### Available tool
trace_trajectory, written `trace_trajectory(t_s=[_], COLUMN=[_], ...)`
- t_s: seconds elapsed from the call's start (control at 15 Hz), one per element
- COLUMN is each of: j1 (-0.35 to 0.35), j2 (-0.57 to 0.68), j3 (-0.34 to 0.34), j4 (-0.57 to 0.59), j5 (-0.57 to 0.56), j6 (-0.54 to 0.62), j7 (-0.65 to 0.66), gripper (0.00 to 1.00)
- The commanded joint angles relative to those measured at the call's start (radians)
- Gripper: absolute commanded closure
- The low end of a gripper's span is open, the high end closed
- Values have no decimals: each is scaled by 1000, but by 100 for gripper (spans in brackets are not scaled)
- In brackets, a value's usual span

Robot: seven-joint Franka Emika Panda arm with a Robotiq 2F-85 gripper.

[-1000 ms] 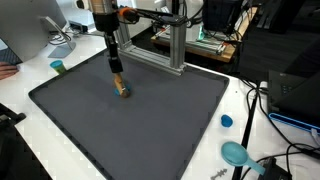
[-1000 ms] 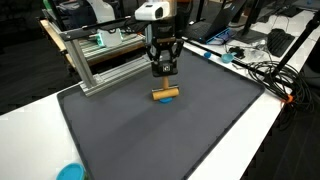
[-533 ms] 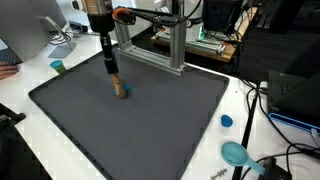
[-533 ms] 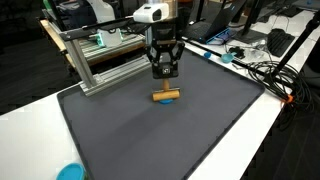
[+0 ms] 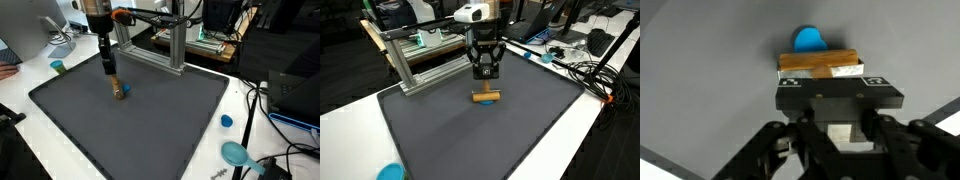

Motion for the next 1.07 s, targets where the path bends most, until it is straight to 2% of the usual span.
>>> trace_trajectory(t_s=[0.0,0.27,0.4,0.6,0.73,0.8,1.0], j1=[26,60,67,37,-29,-94,-179], j2=[113,144,174,160,111,88,42], j3=[-50,-94,-111,-94,-22,50,149], j4=[54,81,112,171,195,204,257], j5=[-86,-194,-201,-141,-66,-57,13], j6=[110,159,163,138,95,101,39], j7=[107,200,202,149,-6,-104,-324], gripper=[78,78,78,78,78,78,78])
